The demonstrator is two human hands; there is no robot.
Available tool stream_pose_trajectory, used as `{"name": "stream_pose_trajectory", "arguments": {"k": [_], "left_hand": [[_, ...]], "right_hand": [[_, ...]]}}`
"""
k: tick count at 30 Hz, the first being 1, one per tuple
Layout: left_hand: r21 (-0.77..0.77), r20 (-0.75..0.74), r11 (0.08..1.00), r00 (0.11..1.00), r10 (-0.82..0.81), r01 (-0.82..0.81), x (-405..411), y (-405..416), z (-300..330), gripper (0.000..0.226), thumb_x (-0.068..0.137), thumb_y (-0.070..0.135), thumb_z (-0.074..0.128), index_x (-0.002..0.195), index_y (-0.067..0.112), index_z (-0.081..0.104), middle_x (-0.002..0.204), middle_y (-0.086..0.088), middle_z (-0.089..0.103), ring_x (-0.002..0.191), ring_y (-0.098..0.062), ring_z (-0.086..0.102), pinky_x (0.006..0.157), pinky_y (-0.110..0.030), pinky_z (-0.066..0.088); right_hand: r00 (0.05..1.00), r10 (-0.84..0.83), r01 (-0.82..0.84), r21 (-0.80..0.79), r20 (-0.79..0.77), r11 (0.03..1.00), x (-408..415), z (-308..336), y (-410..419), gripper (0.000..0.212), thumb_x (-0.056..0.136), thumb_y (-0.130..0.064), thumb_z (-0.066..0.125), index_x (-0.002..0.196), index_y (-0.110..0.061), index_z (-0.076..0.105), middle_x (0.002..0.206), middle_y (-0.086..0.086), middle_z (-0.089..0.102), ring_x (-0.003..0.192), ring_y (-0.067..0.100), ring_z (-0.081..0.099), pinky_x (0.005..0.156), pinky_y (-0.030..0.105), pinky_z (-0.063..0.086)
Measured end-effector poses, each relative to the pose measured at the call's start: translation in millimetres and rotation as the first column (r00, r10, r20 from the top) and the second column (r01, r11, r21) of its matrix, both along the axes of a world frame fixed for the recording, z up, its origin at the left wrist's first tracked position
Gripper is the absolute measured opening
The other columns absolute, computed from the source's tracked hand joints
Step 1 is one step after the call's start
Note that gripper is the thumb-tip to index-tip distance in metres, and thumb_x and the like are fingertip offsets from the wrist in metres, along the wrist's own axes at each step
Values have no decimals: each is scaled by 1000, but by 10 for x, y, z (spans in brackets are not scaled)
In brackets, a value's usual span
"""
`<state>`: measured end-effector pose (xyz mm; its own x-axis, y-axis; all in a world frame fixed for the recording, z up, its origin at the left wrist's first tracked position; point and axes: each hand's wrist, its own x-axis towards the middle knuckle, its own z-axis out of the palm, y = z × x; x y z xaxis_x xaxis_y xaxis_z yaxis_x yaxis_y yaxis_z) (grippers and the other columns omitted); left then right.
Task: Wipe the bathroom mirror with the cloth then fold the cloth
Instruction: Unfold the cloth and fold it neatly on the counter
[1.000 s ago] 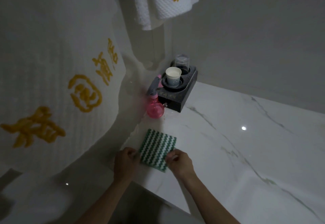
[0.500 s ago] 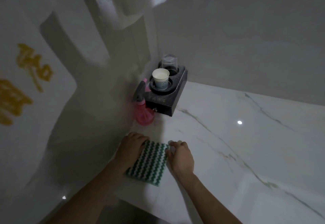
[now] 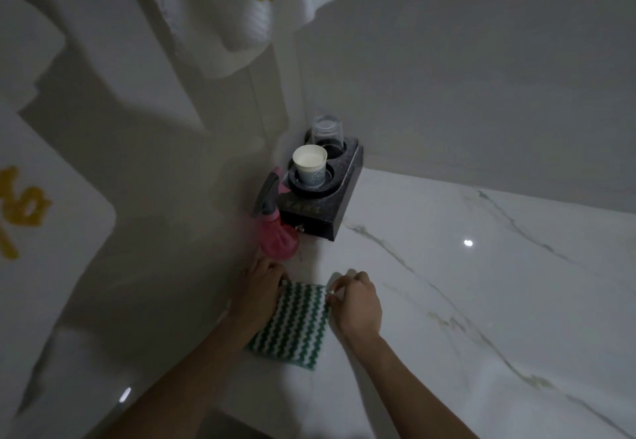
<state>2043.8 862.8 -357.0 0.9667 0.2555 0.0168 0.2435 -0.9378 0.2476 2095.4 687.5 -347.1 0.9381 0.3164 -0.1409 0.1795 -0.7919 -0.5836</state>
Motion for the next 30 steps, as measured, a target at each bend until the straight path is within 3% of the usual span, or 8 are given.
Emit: {"name": "stream_pose_trajectory", "arguments": {"k": [6,9,13,19,22,25,28,30], "left_hand": [[-25,50,999,998,23,-21,-44,-61,-33,38,88,9,50,125,14,56,127,-6,51,112,-26,51,91,-39,44],[-46,47,999,999,-13,15,-165,-18,-93,49,81,19,35,121,6,60,123,-14,58,110,-32,58,90,-42,48],[-29,10,999,999,38,-37,-302,-64,-69,50,79,19,34,112,-2,64,113,-22,65,98,-36,65,77,-50,52],[32,-64,995,993,97,-95,-694,-442,-167,58,93,39,29,115,-3,62,113,-19,65,95,-31,66,72,-43,56],[52,-48,990,990,133,-130,-937,-718,-176,53,81,33,37,118,0,59,115,-18,65,105,-30,60,85,-34,51],[51,-112,994,989,97,-92,-1031,-930,-72,56,76,38,39,121,6,47,114,-16,66,110,-26,48,95,-35,29],[74,-173,989,975,139,-127,-971,-1100,130,51,84,43,35,115,7,52,109,-17,67,101,-29,62,89,-40,33],[47,-165,988,974,153,-148,-856,-1331,366,60,91,46,33,128,2,50,129,-19,55,117,-33,54,98,-42,38]], "right_hand": [[998,51,-50,-51,34,997,-12,-58,-39,25,89,-25,57,113,-19,59,116,6,49,107,24,49,86,31,40],[998,57,-56,-16,37,998,-29,-28,-92,33,86,-24,62,118,-23,56,117,4,49,109,24,50,88,31,41],[996,59,-61,27,59,998,-38,31,-294,31,88,-24,59,119,-22,56,118,3,53,110,23,52,88,30,39],[995,51,-48,-38,85,998,-65,124,-705,28,92,-27,53,119,-23,57,119,2,56,110,21,52,87,30,39],[994,81,-76,-60,73,995,-149,175,-809,30,92,-28,53,122,-24,56,122,1,56,113,21,52,89,29,39],[988,140,-135,-69,66,988,-252,234,-898,35,95,-30,51,130,-26,50,132,-4,51,120,16,48,96,28,35],[978,203,-199,-69,45,978,-343,388,-1101,42,95,-32,50,136,-25,43,140,-6,44,128,14,42,102,28,30],[972,228,-223,-82,55,971,-331,519,-1350,46,95,-32,51,139,-24,41,143,-6,41,131,15,39,104,28,30]]}}
